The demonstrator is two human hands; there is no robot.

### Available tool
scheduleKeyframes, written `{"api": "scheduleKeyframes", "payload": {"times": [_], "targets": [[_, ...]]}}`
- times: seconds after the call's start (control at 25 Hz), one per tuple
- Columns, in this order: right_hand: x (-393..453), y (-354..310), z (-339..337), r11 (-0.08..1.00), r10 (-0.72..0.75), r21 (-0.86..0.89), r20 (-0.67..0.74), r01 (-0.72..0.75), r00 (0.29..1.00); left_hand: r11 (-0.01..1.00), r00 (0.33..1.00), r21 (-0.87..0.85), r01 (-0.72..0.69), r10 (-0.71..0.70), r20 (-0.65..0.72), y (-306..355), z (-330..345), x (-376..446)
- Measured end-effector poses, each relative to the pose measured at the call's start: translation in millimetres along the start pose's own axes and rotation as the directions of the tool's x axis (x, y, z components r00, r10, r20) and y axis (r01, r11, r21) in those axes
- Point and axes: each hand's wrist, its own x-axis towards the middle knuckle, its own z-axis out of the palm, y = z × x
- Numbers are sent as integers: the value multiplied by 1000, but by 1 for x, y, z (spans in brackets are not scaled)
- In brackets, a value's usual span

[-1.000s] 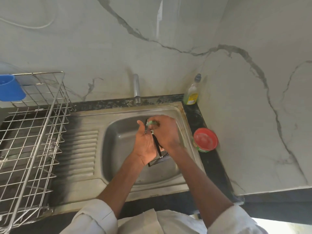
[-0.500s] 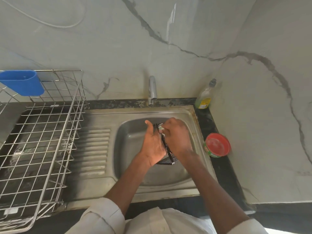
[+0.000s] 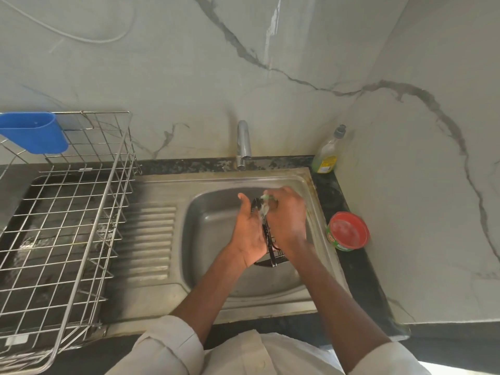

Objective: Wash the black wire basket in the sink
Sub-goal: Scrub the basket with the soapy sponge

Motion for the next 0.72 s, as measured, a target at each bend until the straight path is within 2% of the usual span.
{"api": "scheduleKeyframes", "payload": {"times": [0.08, 0.2, 0.28, 0.36, 0.4, 0.56, 0.72], "targets": [[13, -3, 0, 999, 21, -24, 16, -21, 1000, 998, 1000, 56, 26, -26, 3, -2, 6, -3], [-10, -7, 1, 994, -98, -36, 124, 103, 987, 1000, 1000, -18, 0, -1, -7, 3, 3, -3], [-16, 5, -7, 998, -67, 16, 56, 66, 996, 998, 1000, -60, -15, 17, 18, 8, -2, 0], [-2, 15, -10, 997, 72, 9, -79, -71, 994, 1000, 999, -30, -3, 4, 42, 7, 0, -2], [4, 12, -9, 994, 108, 15, -88, -107, 990, 1000, 999, -4, 4, -4, 47, 4, 1, -1], [-6, -4, 6, 996, -91, -20, 8, 91, 996, 999, 1000, -46, 2, -1, 27, 3, -2, -2], [3, 19, -8, 990, 119, -55, -125, -127, 985, 999, 999, -17, 32, -31, 44, 4, -2, -2]]}}
